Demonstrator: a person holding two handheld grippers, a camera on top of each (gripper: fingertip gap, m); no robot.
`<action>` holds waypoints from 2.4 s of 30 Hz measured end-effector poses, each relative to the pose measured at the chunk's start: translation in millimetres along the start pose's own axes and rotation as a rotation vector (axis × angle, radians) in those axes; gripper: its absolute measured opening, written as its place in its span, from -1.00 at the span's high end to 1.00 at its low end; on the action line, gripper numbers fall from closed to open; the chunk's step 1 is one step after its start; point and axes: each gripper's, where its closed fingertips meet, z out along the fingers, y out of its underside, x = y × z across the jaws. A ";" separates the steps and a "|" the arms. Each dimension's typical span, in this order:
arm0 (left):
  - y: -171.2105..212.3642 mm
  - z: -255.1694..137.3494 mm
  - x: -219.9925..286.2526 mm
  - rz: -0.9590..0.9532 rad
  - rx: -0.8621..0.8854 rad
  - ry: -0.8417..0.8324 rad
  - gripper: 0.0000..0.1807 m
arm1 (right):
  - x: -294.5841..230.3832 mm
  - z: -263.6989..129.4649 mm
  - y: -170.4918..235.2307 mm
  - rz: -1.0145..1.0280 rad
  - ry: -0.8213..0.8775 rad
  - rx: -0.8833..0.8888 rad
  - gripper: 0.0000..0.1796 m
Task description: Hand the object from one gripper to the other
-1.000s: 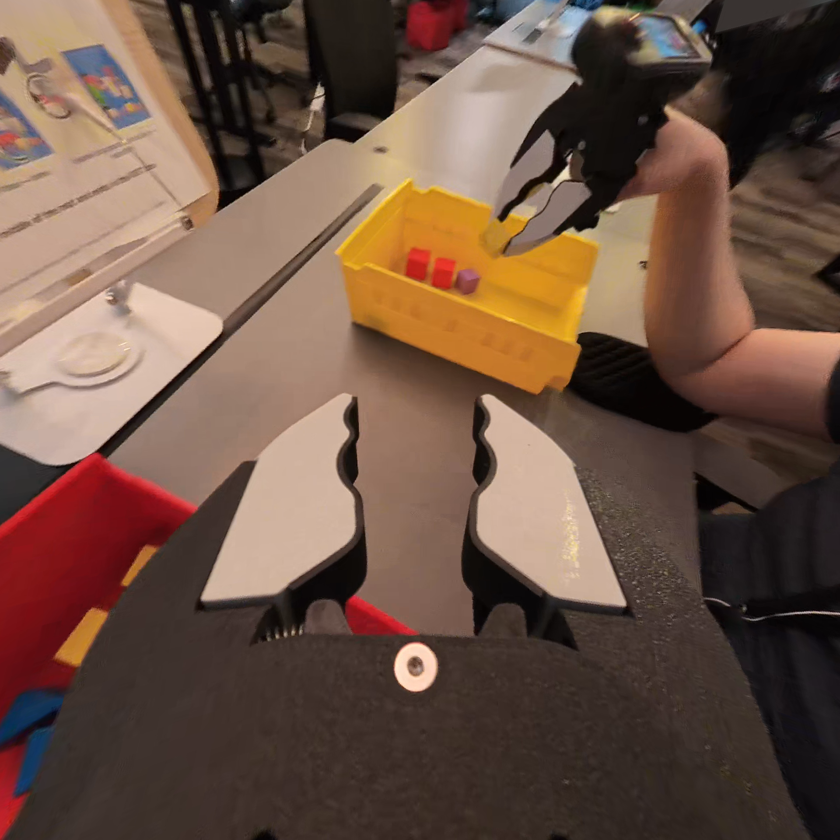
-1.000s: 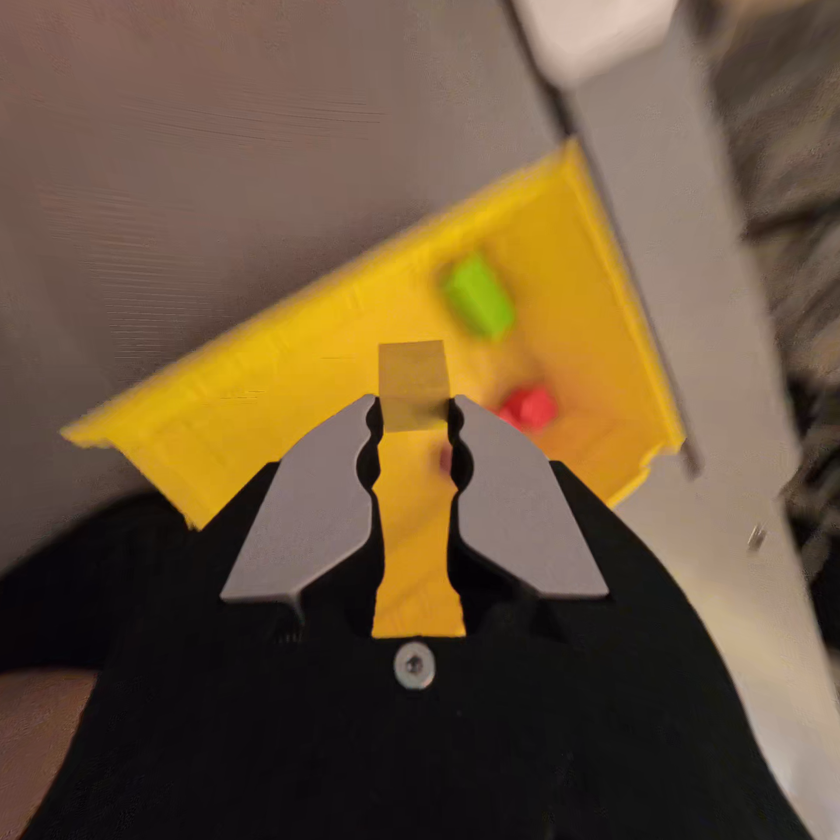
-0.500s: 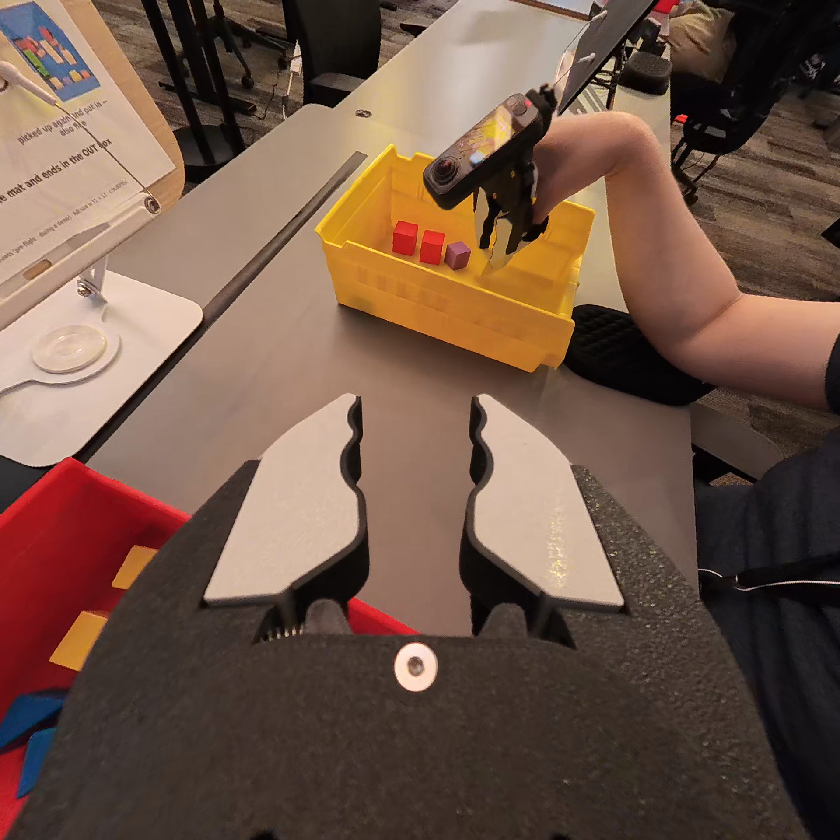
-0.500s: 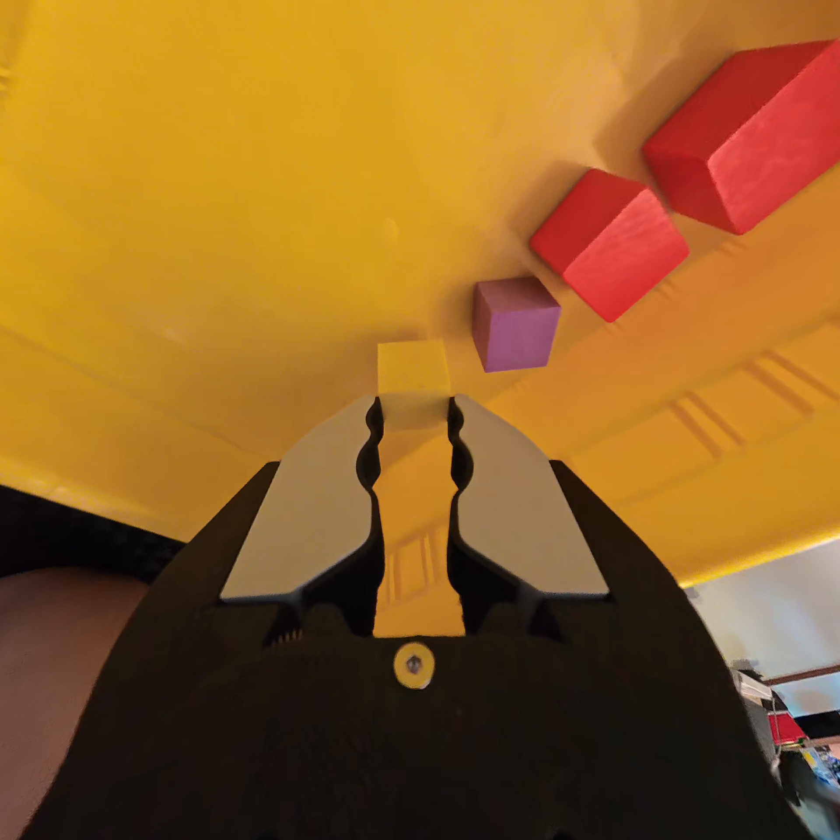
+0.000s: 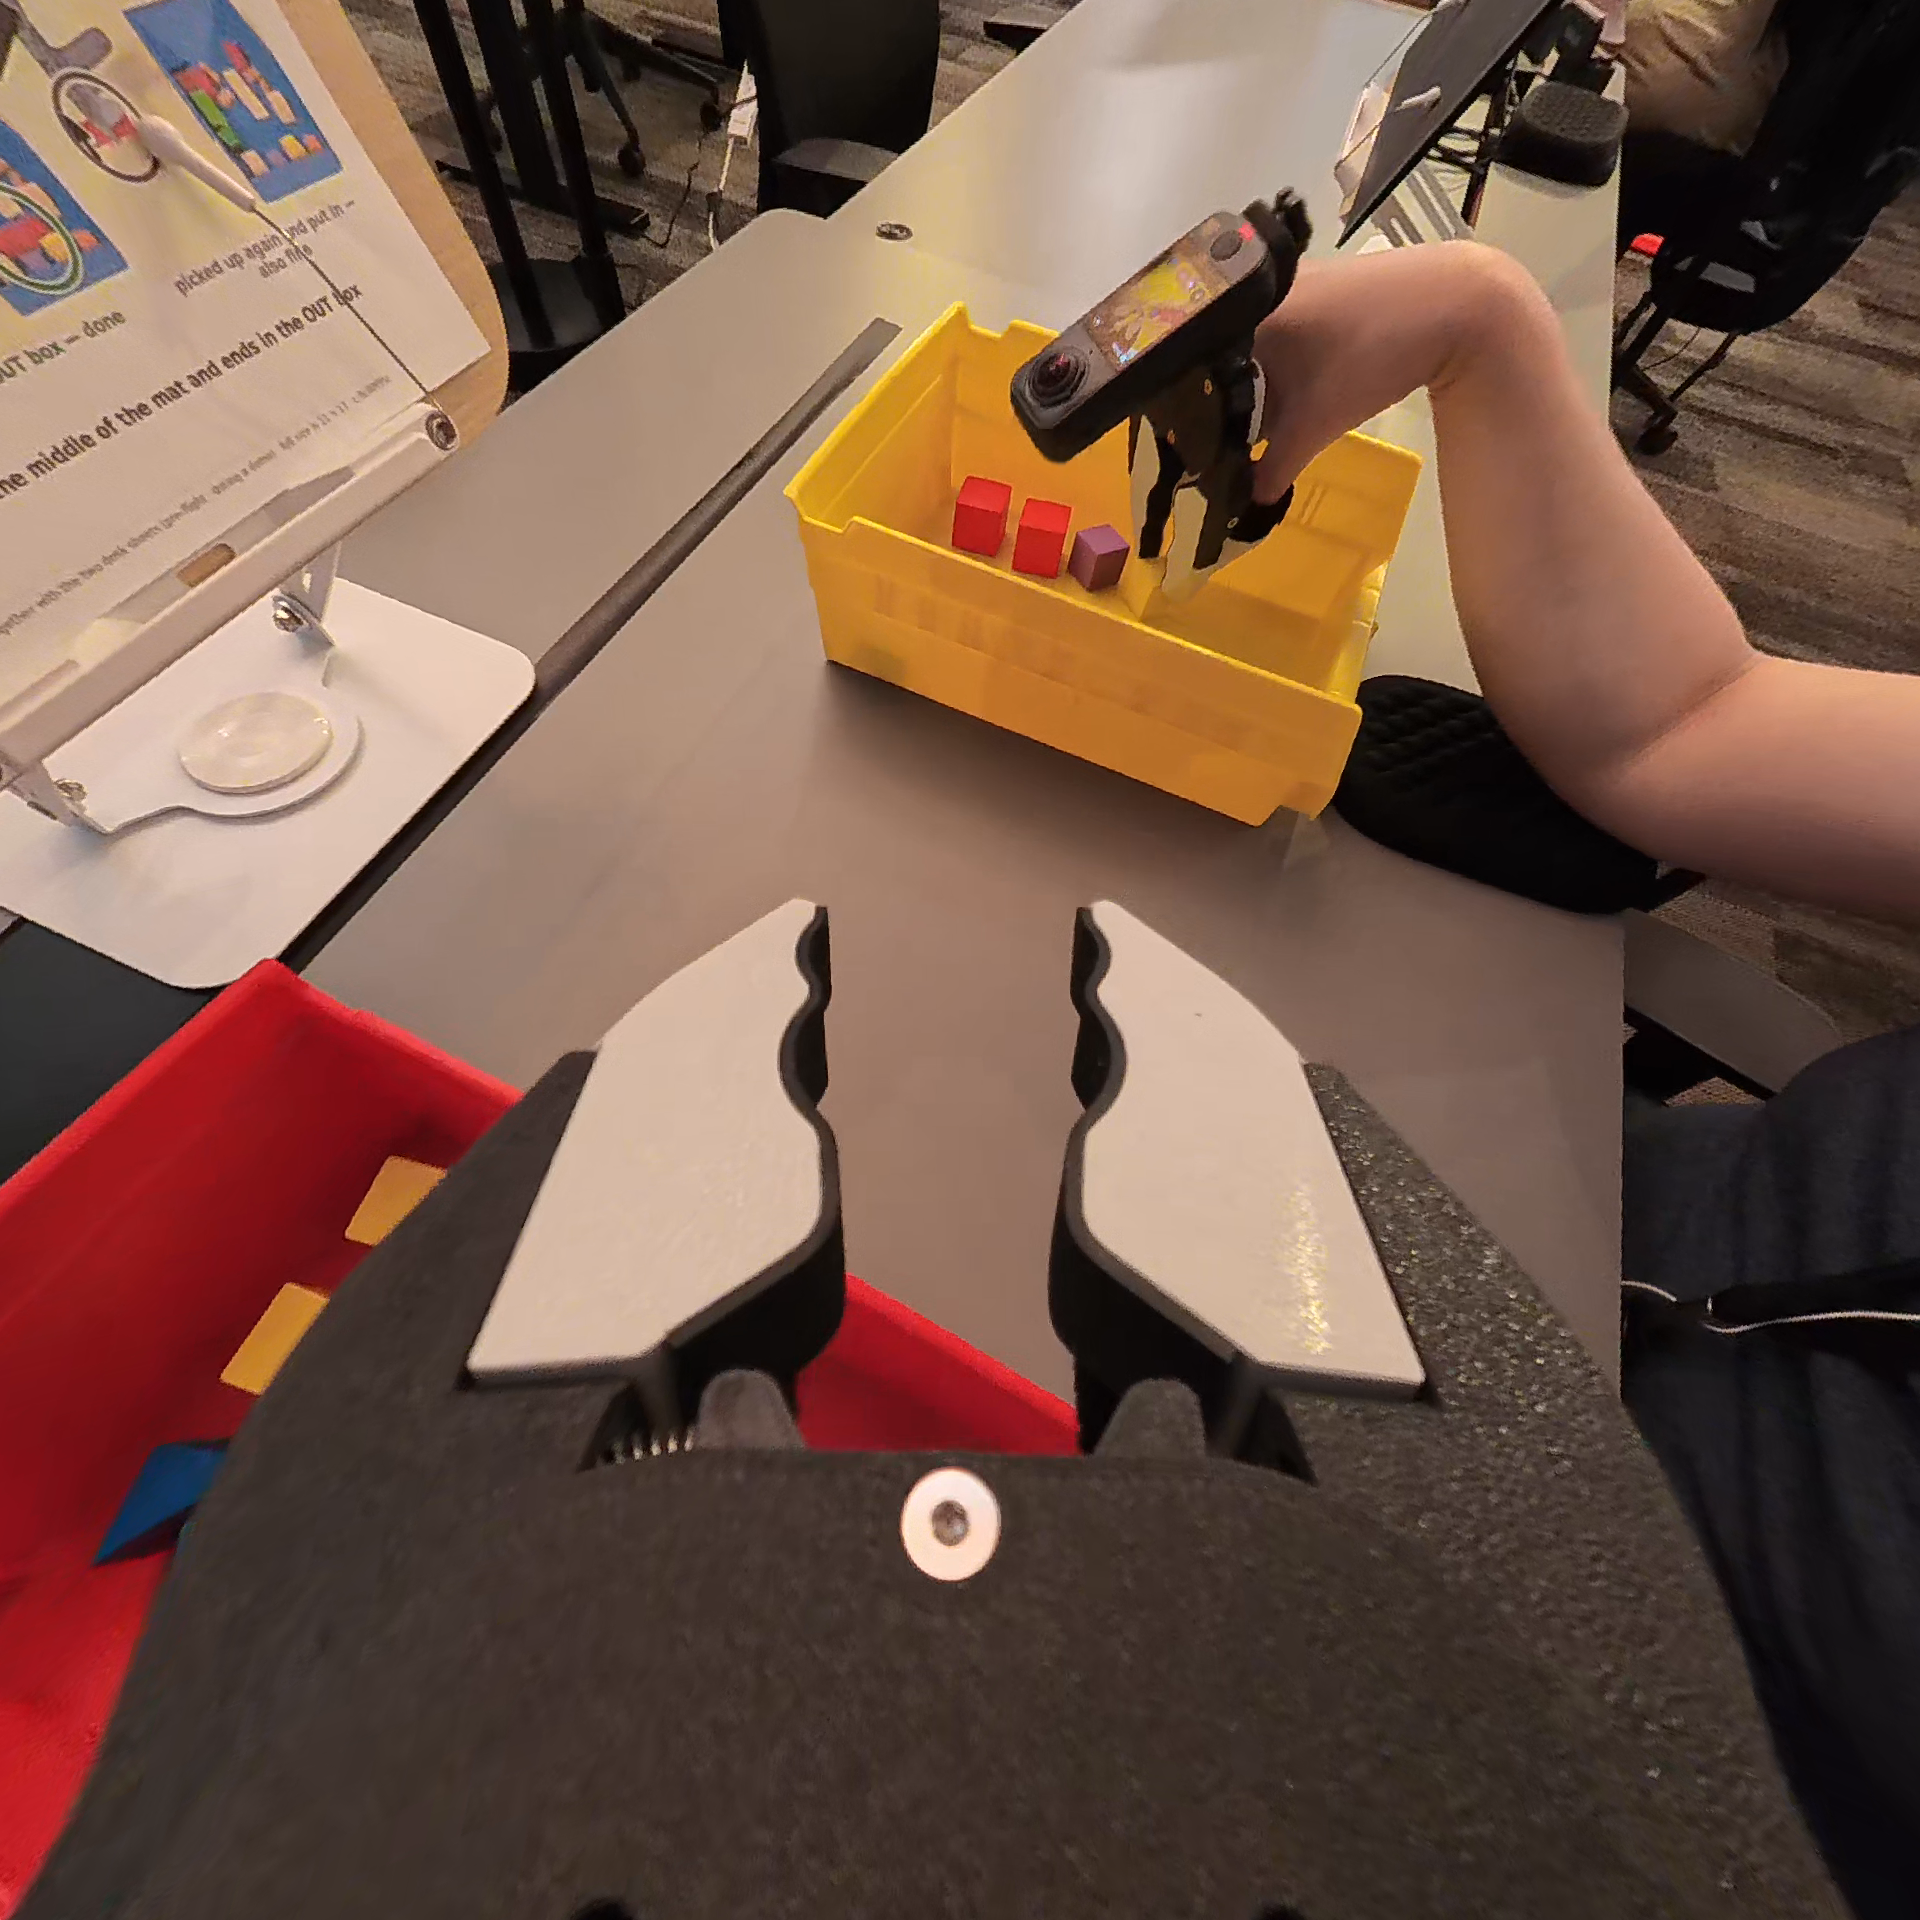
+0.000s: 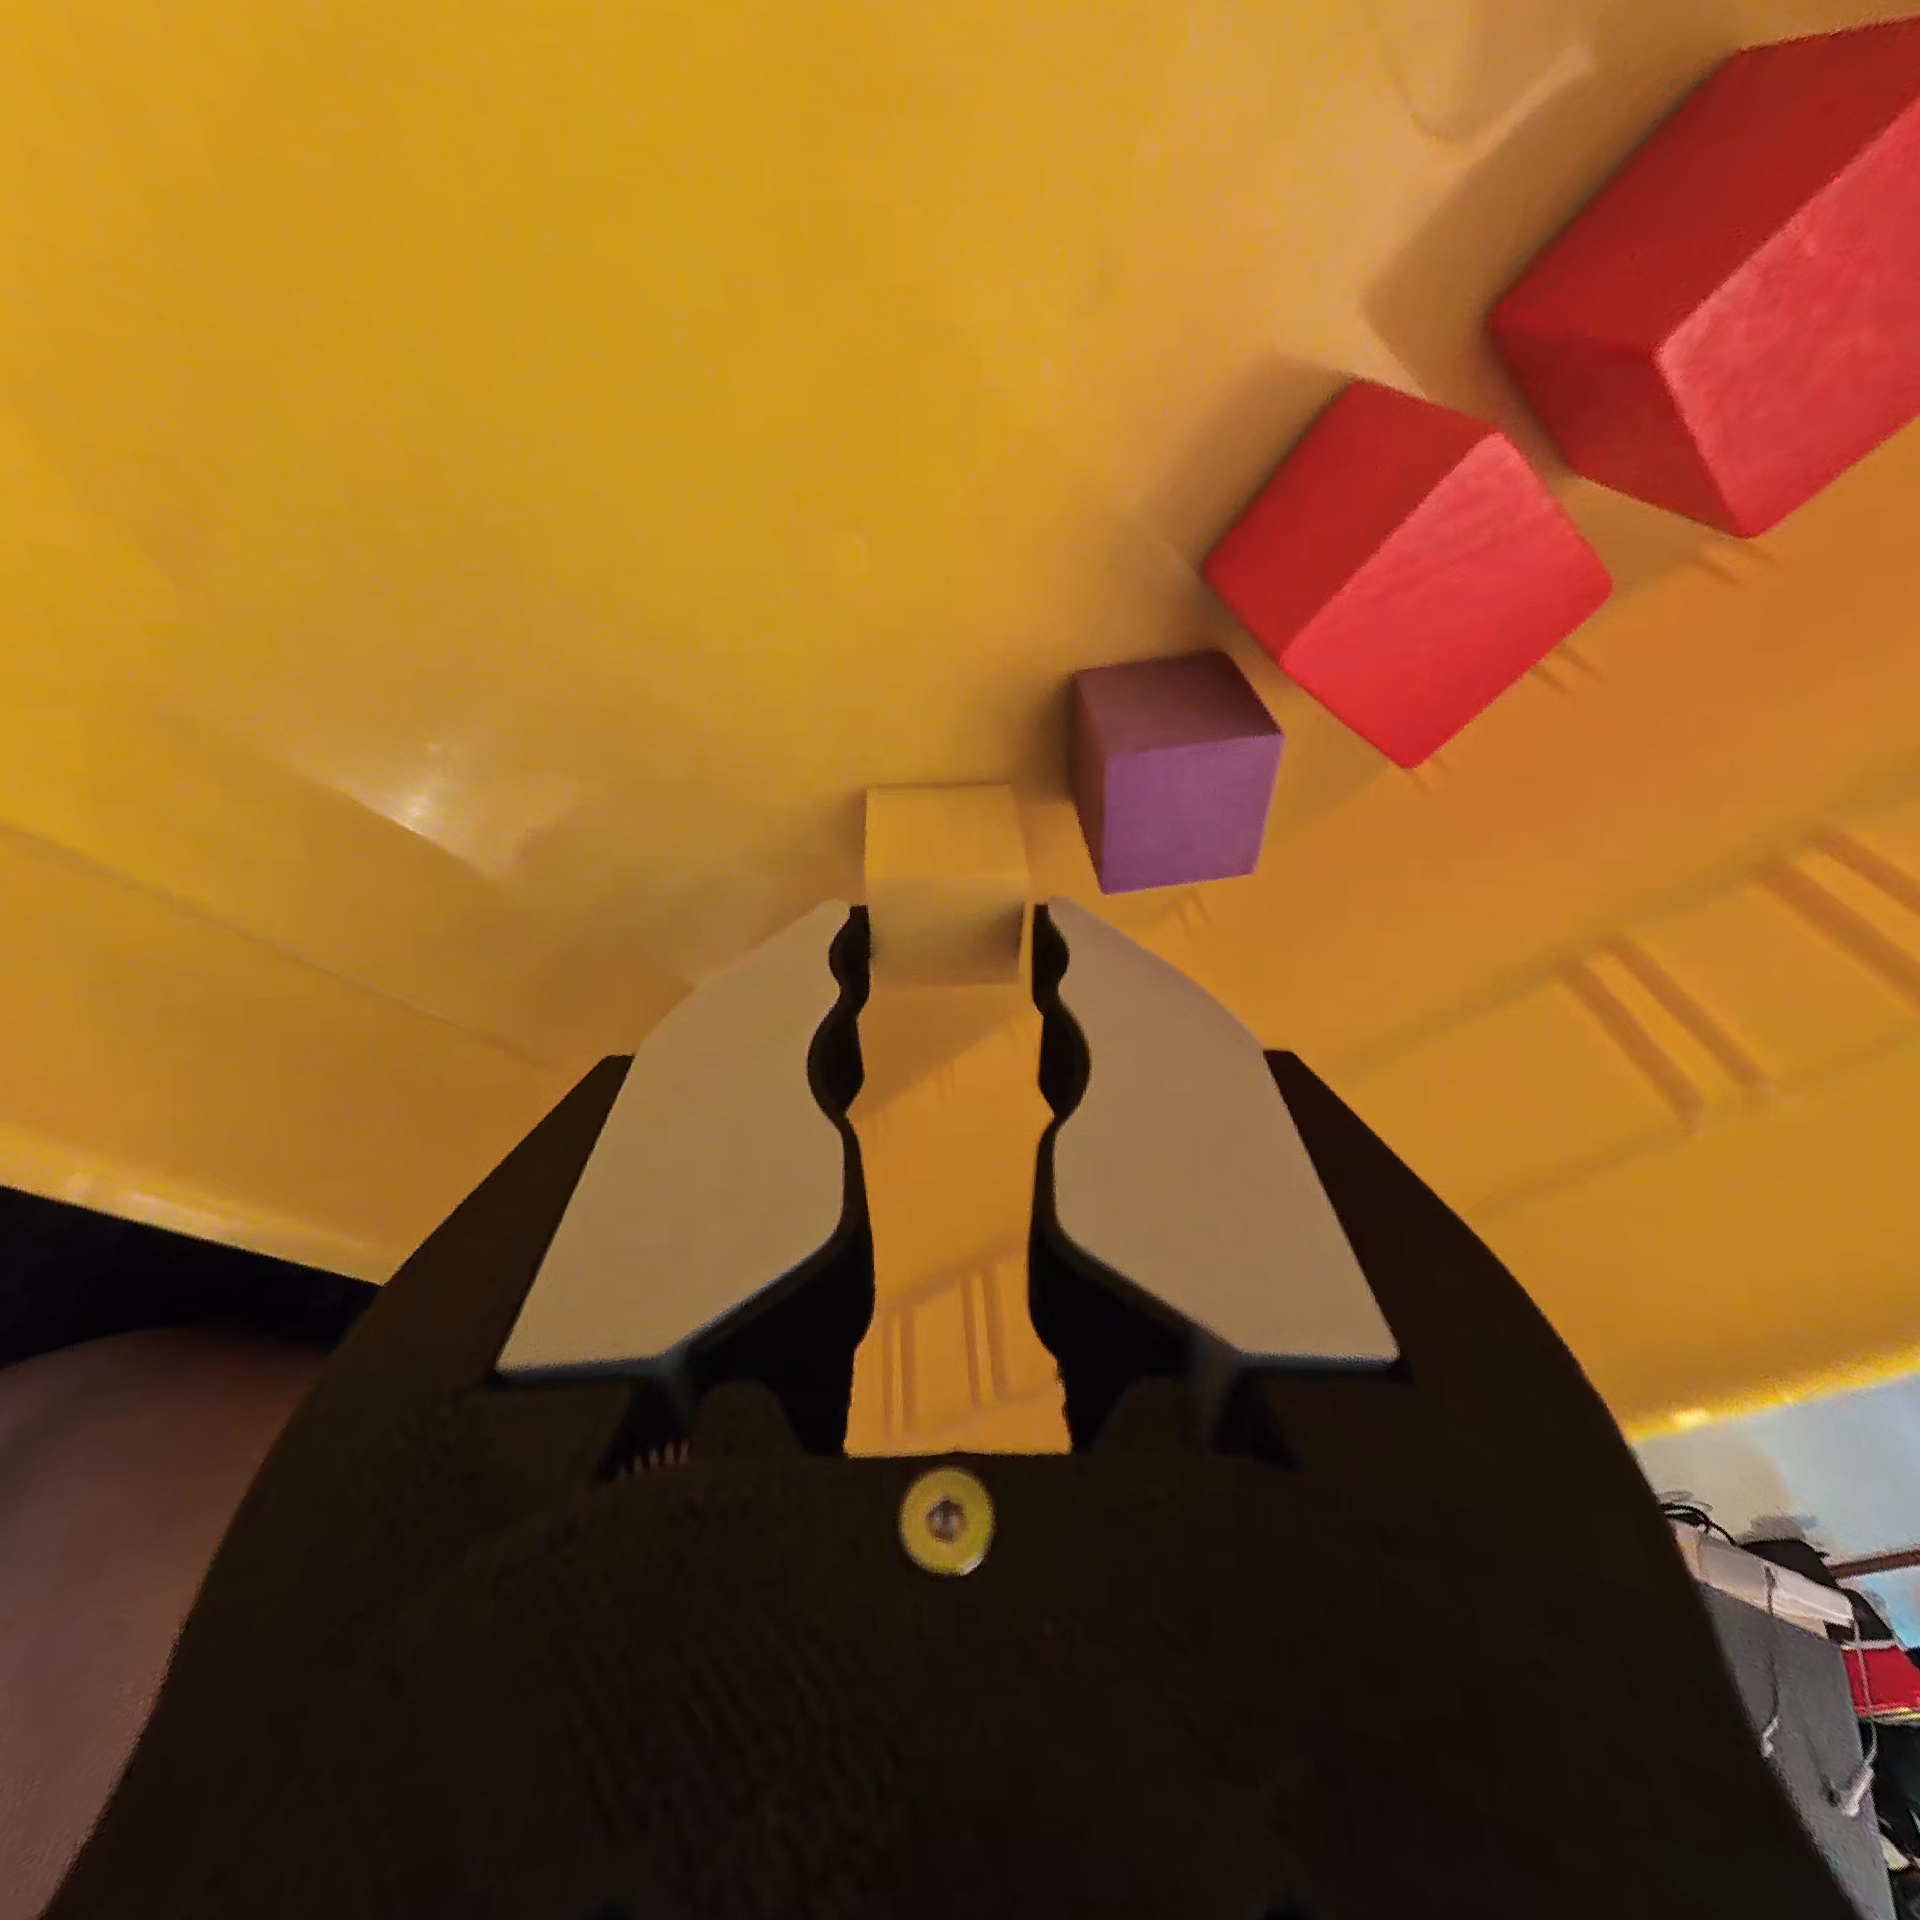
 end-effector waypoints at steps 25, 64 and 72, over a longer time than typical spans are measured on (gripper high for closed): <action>149.9 11.7 -152.4 0.076 -0.473 -0.401 0.52 | 2.2 -79.0 6.6 -0.019 0.211 0.279 0.63; 186.7 40.0 -158.2 0.119 -0.541 -0.305 0.61 | -1.5 -64.3 5.5 -0.049 0.173 0.212 0.63; 193.0 38.7 -160.1 0.113 -0.594 -0.322 0.60 | -3.2 -62.7 5.2 -0.057 0.171 0.199 0.63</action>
